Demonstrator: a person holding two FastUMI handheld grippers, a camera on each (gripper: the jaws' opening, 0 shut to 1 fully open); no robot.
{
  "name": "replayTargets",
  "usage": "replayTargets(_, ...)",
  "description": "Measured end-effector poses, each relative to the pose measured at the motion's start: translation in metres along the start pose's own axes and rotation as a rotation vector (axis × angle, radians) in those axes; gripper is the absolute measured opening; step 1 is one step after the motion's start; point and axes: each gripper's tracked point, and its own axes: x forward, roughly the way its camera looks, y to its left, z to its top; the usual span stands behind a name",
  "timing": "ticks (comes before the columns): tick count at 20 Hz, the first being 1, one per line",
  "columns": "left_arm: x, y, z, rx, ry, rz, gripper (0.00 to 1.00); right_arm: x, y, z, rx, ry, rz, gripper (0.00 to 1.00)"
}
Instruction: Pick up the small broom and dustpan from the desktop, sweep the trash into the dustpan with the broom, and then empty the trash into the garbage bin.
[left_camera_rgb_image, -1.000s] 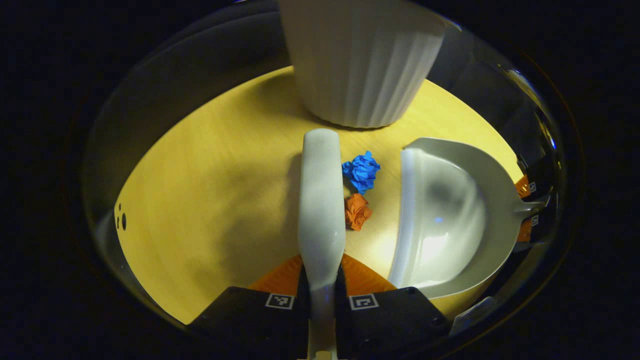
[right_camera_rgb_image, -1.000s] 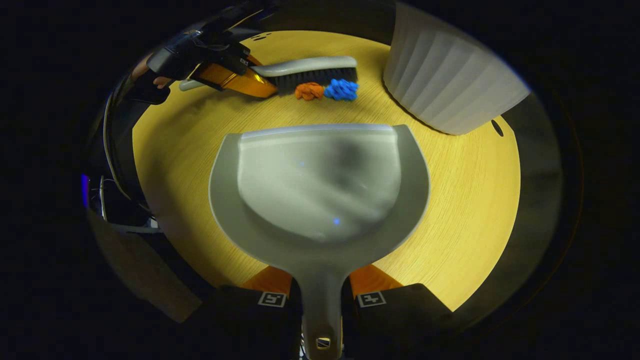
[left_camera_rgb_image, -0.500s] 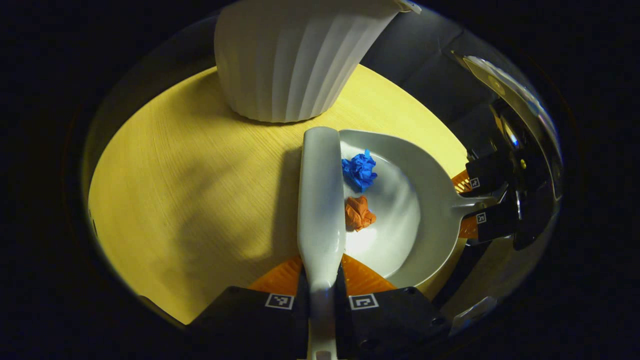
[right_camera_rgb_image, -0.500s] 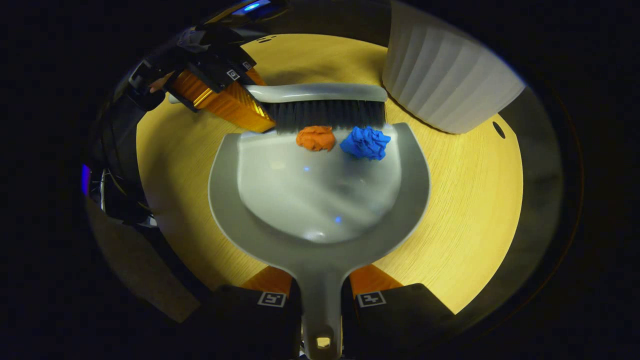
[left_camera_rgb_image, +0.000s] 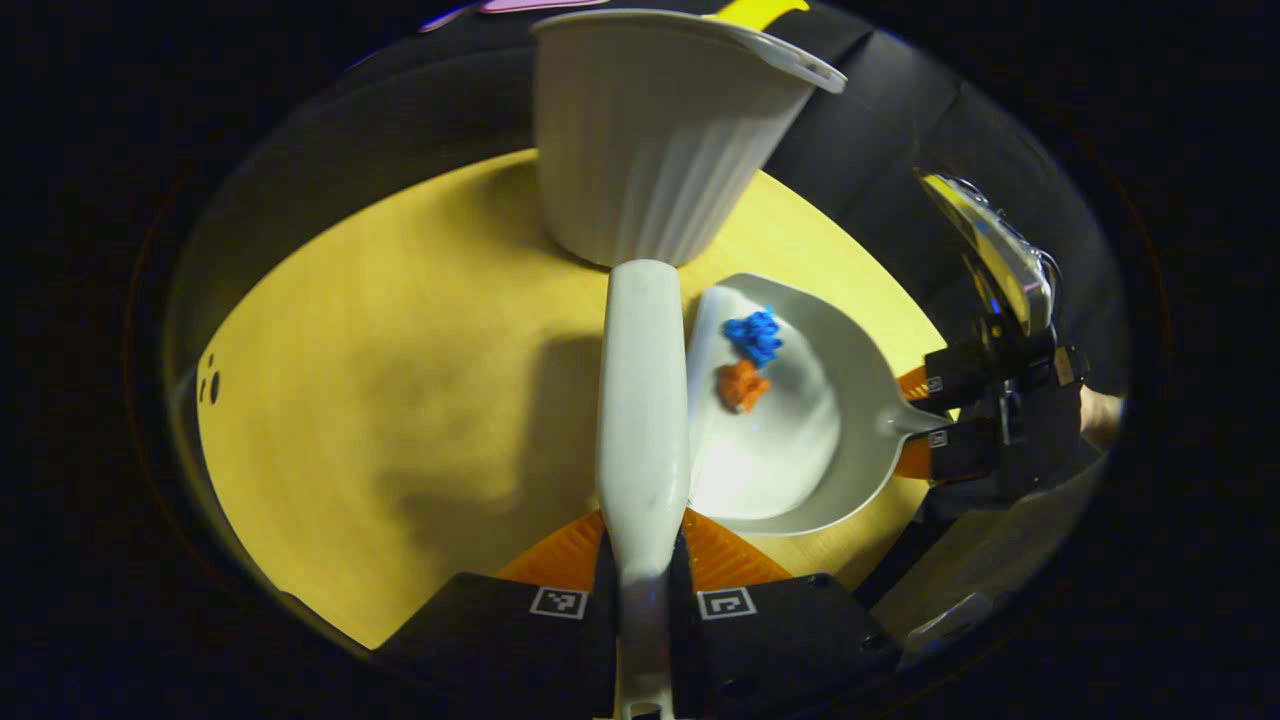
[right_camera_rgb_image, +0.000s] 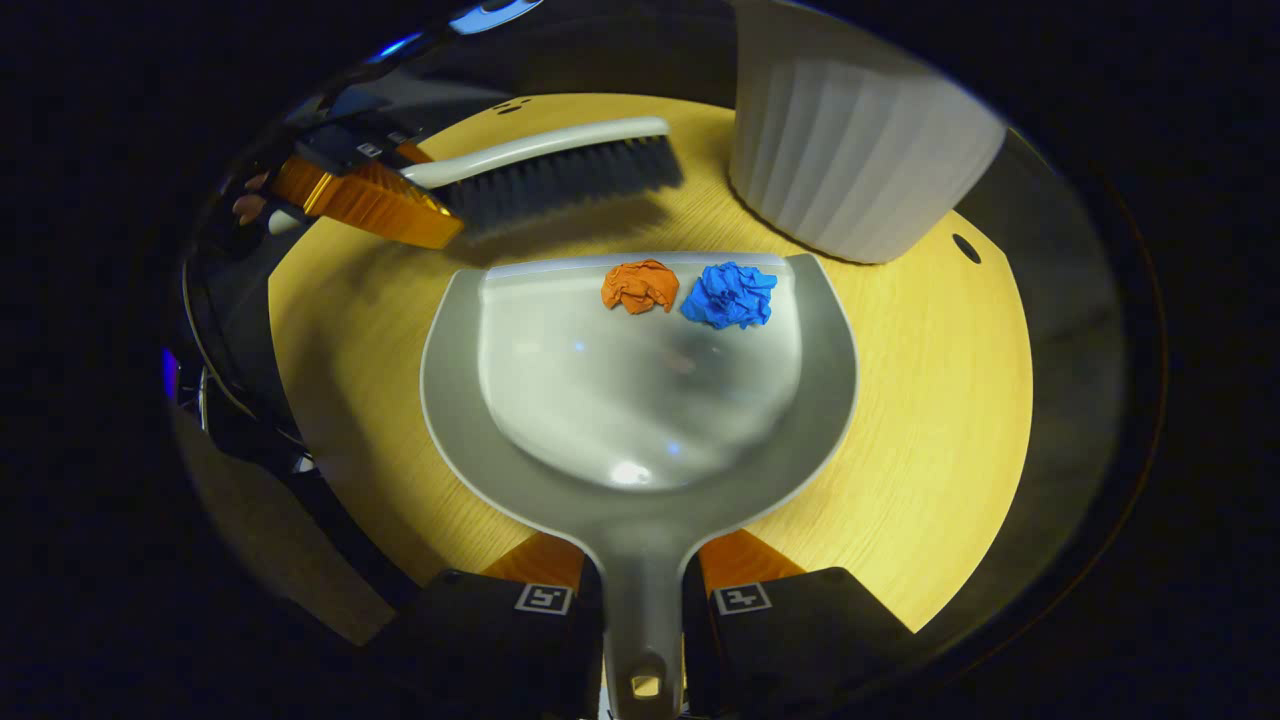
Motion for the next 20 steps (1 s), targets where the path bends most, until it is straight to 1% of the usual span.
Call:
replayTargets(4, -0.009, 0.058, -0.029, -0.113, -0.029, 0.104, 0.25, -0.043, -0.005, -0.004, 0.047, -0.013, -0.064, 0.37)
replayTargets(6, -0.012, 0.082, -0.050, -0.123, -0.025, 0.151, 0.25, -0.070, -0.007, -0.001, 0.082, -0.027, -0.082, 0.36)
replayTargets(7, -0.013, 0.091, -0.061, -0.130, -0.017, 0.159, 0.25, -0.085, -0.007, 0.000, 0.109, -0.033, -0.085, 0.36)
replayTargets(9, -0.018, 0.097, -0.079, -0.149, -0.012, 0.159, 0.26, -0.112, -0.008, 0.007, 0.164, -0.051, -0.094, 0.36)
replayTargets(11, -0.023, 0.097, -0.097, -0.146, -0.008, 0.156, 0.25, -0.138, -0.010, 0.019, 0.208, -0.073, -0.111, 0.36)
replayTargets(15, -0.021, 0.097, -0.126, -0.152, 0.001, 0.140, 0.25, -0.199, -0.032, 0.043, 0.298, -0.092, -0.158, 0.37)
replayTargets(16, -0.021, 0.097, -0.131, -0.158, -0.002, 0.135, 0.25, -0.211, -0.039, 0.053, 0.312, -0.100, -0.175, 0.36)
replayTargets(17, -0.021, 0.098, -0.135, -0.160, -0.006, 0.127, 0.25, -0.222, -0.048, 0.065, 0.310, -0.114, -0.199, 0.39)
replayTargets(18, -0.021, 0.099, -0.138, -0.159, -0.010, 0.122, 0.25, -0.233, -0.057, 0.076, 0.305, -0.131, -0.227, 0.36)
replayTargets(20, -0.021, 0.101, -0.143, -0.148, -0.013, 0.116, 0.26, -0.252, -0.074, 0.097, 0.311, -0.151, -0.268, 0.36)
